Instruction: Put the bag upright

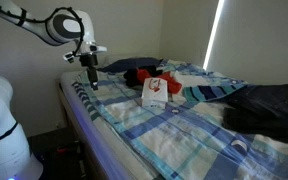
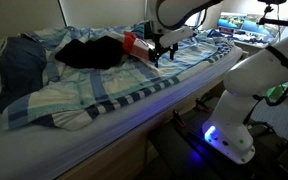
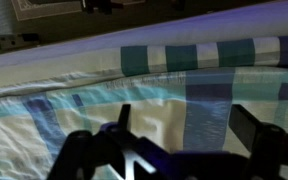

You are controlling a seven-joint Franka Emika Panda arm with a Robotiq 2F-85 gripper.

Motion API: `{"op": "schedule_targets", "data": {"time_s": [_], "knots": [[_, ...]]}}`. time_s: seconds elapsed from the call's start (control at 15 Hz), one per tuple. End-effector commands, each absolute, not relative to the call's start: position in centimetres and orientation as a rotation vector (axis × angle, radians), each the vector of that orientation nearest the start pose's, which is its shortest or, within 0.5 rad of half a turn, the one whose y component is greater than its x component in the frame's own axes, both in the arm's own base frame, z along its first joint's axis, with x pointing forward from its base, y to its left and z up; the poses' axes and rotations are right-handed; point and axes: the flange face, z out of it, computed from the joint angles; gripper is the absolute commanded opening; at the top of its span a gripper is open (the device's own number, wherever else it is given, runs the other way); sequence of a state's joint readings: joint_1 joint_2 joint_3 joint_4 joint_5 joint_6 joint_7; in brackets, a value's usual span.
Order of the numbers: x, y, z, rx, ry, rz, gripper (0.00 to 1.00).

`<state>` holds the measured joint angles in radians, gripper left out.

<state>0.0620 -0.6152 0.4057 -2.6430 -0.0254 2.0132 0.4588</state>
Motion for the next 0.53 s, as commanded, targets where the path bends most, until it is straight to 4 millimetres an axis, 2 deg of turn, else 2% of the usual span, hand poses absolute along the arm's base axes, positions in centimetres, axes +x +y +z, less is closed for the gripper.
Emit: {"op": "schedule_targets", "data": {"time_s": [0.0,0.27,0.47], "knots": [[32.1,15.6,41.9,-3.392,0.092,-0.093,1.00],[33.5,15.6,42.2,-3.350,0.180,-0.125,1.00],[34.5,15.8,41.7,-3.308,0.362,-0.119,1.00]]}}
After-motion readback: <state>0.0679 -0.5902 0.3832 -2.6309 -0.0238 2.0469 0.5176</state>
